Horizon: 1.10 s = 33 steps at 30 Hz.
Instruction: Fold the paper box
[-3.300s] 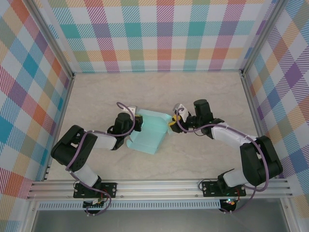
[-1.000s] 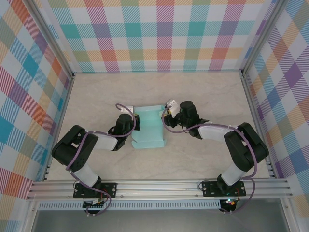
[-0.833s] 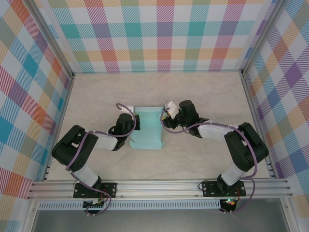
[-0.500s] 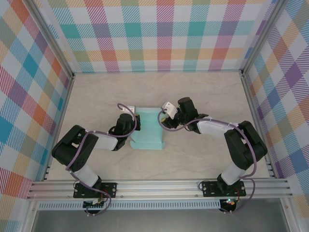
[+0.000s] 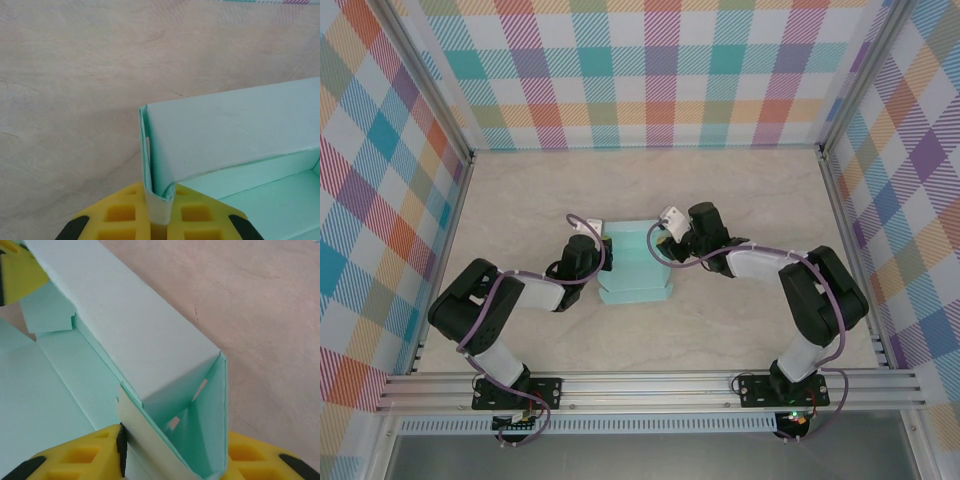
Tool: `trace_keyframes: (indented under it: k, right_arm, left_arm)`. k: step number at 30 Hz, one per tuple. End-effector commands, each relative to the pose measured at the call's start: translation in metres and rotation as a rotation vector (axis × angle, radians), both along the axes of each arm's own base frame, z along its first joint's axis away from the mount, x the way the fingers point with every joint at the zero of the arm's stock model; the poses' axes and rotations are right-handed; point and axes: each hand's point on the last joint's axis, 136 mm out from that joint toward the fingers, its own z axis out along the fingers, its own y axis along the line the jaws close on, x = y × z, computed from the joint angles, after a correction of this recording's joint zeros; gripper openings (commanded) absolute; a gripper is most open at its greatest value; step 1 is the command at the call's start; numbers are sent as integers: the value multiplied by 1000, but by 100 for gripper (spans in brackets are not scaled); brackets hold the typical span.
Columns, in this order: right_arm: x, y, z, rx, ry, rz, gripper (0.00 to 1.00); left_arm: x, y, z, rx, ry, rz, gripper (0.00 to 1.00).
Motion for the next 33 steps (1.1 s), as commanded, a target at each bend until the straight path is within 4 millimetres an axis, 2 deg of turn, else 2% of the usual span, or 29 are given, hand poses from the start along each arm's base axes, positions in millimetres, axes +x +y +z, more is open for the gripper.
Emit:
trace_keyframes:
  k: [1,7,15,18,22,25,29,33]
  right_arm:
    - [11,1,11,69,-58,-40,40]
    - [-6,23,12,143,-7,83,43]
    - [-15,39,17,207,20,62,46]
    - [-10,36,20,227,12,5,45]
    - [7,20,21,256,11,-176,38]
    - [15,14,19,268,7,-279,38]
    - [20,17,14,266,6,-365,40]
    - [24,18,7,224,-17,-420,34]
  left_arm:
    - [-10,-32,-4,-6,27,-132,6]
    - [-5,-36,-3,-4,37,-120,7]
    - [-2,-25,-1,-10,40,-5,7]
    - [-3,-24,1,-1,26,11,7]
    - [-6,-29,4,-10,23,11,8]
    - [-7,-35,3,-11,18,3,11]
    - [-9,-41,5,-40,30,0,13]
    - [-11,-48,6,-69,36,-19,20]
